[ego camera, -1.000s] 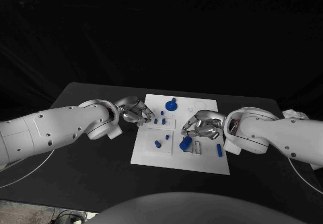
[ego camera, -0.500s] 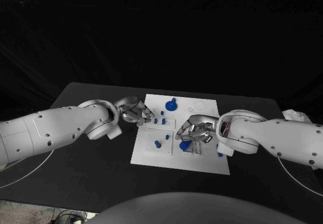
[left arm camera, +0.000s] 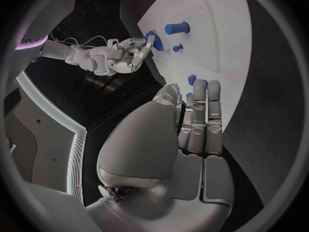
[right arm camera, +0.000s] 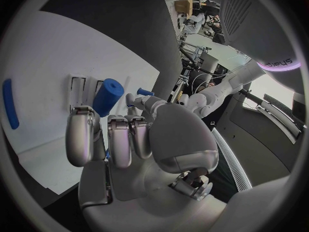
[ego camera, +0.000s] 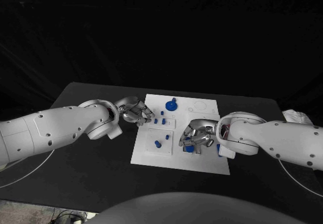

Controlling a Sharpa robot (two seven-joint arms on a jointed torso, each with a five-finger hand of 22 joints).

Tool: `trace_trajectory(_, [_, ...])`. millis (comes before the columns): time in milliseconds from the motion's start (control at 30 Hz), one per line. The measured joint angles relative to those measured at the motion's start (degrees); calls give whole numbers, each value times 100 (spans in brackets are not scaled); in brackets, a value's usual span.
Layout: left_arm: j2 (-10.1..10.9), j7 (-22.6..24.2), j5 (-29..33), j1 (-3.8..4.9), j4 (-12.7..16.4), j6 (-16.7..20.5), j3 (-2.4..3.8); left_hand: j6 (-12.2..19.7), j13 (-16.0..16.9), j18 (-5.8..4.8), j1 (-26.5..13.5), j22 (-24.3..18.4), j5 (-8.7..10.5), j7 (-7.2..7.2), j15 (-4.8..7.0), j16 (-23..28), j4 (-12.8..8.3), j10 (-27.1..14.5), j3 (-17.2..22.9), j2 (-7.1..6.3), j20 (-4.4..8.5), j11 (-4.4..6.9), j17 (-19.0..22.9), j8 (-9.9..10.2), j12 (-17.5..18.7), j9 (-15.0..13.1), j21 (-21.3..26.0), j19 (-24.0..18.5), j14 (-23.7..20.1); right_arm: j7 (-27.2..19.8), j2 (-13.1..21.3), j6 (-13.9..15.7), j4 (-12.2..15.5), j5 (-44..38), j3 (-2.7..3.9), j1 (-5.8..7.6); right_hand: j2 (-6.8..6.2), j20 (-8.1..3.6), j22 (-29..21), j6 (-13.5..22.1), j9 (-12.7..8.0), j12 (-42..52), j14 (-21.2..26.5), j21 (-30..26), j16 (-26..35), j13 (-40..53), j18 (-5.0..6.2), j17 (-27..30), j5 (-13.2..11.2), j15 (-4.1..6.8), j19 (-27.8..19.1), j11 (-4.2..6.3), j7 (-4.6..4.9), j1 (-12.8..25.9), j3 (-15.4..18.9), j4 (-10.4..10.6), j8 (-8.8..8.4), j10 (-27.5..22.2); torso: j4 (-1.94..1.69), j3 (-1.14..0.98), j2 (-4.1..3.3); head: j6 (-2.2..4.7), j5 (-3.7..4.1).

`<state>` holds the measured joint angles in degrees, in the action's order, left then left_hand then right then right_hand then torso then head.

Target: Assemble the parts on the task board

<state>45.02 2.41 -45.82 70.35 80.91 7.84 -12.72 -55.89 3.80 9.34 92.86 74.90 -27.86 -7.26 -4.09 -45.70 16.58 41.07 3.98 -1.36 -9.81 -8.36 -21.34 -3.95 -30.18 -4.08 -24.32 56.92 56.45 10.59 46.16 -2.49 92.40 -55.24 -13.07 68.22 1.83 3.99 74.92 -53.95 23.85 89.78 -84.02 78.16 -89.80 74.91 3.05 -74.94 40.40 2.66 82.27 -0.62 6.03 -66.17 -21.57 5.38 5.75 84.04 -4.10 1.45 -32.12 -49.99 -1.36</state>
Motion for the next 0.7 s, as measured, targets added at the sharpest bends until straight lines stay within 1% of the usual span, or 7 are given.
trace_trajectory(133, [-2,-4,0,0,-1,-2,0,0,0,0,0,0,0,0,0,0,0,0,0,0,0,0,6,0,0,0,0,0,0,65,-1,-33,-7,-35,0,-3,0,20,0,-28,0,0,0,-29,0,0,0,0,56,0,-20,0,-24,0,-10,-13,3,0,-1,0,0,0,5])
trace_trajectory(333, [-2,-8,0,0,-1,-3,0,0,0,0,0,0,1,0,0,0,0,0,0,0,0,0,6,0,0,0,0,0,0,97,39,-22,2,-70,0,-4,-42,0,0,-87,33,0,0,-64,0,0,0,0,188,0,-41,0,-26,-42,-56,-182,70,0,-4,0,0,0,-6])
trace_trajectory(400, [2,-9,0,0,-1,-3,0,0,0,0,0,0,1,0,0,0,0,0,0,0,0,0,6,0,0,0,0,0,0,80,64,11,9,-75,0,-4,-42,-10,0,-19,43,0,0,-64,0,0,0,1,171,0,-50,0,-82,-42,-50,-241,69,0,-7,0,0,0,-13])
trace_trajectory(433, [4,-10,0,0,0,-3,0,0,0,0,0,0,1,0,0,0,0,0,0,0,0,0,6,0,0,0,0,0,0,63,79,36,15,-76,0,-5,-62,-27,0,48,43,0,0,-64,0,0,0,1,62,0,-68,14,-103,-62,-32,-273,69,-12,-7,0,0,0,-16])
trace_trajectory(567, [15,-11,0,0,7,-3,0,0,0,0,0,0,1,0,0,0,0,0,0,0,0,0,6,0,0,0,0,0,0,-126,172,234,66,-75,0,-6,-107,-41,0,215,43,0,-1,-64,0,0,0,1,-730,46,-82,104,-214,-107,91,-395,69,-3,-7,0,0,0,-27])
trace_trajectory(633, [23,-11,0,0,10,-3,0,0,0,0,0,0,1,0,0,0,0,0,0,0,0,0,5,0,0,0,0,0,0,-265,219,358,101,-66,0,-6,-163,-64,0,258,43,0,9,-64,0,0,0,1,-1407,96,-100,134,-257,-163,207,-446,69,-9,-7,-3,0,0,-35])
trace_trajectory(700, [31,-12,0,-1,15,-3,0,0,0,0,0,0,1,0,-6,0,0,0,0,0,-3,0,5,0,0,0,0,-3,-6,-469,296,533,164,-53,0,-9,-225,-96,0,238,58,0,9,-64,0,-1,0,1,-1914,96,-68,175,-276,-229,323,-494,104,-5,-7,-3,0,0,-43])
